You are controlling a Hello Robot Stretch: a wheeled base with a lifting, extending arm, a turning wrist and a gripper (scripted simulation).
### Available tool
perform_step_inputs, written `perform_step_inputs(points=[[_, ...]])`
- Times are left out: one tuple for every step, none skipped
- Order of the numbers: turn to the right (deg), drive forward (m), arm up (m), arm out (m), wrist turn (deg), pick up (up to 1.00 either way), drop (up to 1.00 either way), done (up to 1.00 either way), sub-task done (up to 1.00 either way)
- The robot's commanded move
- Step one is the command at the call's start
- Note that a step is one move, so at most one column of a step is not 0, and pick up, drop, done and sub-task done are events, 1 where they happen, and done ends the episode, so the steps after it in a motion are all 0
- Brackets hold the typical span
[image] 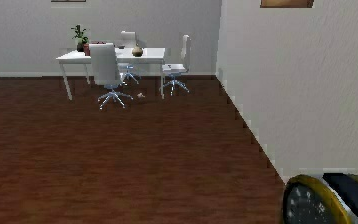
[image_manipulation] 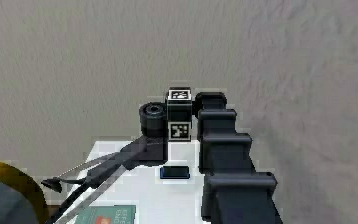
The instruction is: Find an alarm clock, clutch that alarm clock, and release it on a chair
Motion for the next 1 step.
perform_step_inputs(points=[[0.0, 0.0, 0.0, 0.0, -27.0, 0.0, 0.0, 0.0, 0.0]])
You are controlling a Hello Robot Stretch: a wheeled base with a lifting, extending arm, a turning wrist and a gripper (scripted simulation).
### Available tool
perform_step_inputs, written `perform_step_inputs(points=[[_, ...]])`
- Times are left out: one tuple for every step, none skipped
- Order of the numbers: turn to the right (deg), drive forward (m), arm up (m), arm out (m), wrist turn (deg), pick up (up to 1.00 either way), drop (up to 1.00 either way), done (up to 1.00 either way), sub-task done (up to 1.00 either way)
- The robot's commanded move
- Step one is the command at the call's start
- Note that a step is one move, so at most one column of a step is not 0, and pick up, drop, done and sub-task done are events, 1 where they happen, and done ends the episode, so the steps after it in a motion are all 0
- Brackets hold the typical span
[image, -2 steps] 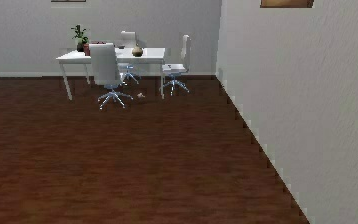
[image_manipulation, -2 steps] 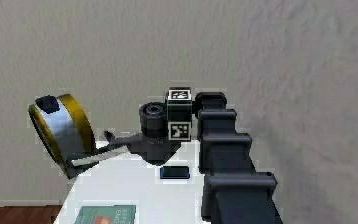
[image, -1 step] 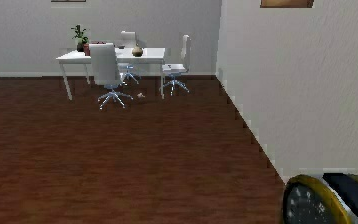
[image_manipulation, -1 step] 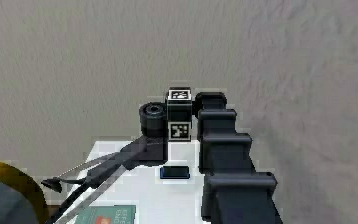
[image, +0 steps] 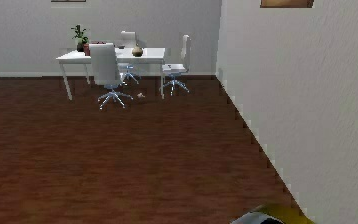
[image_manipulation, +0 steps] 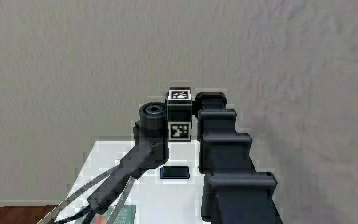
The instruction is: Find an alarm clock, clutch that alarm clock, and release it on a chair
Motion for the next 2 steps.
perform_step_inputs(points=[[0.0, 0.0, 0.0, -0.14, 0.0, 0.0, 0.0, 0.0, 0.0], [-45.0, 0.0, 0.0, 0.0, 0.0, 0.0, 0.0, 0.0, 0.0]])
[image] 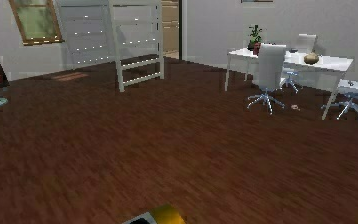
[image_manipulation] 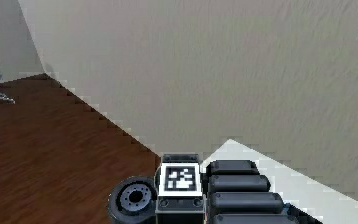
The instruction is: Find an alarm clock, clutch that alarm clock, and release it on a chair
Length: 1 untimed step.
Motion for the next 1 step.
perform_step_inputs(points=[[-3.0, 0.0, 0.0, 0.0, 0.0, 0.0, 0.0, 0.0, 0.0]])
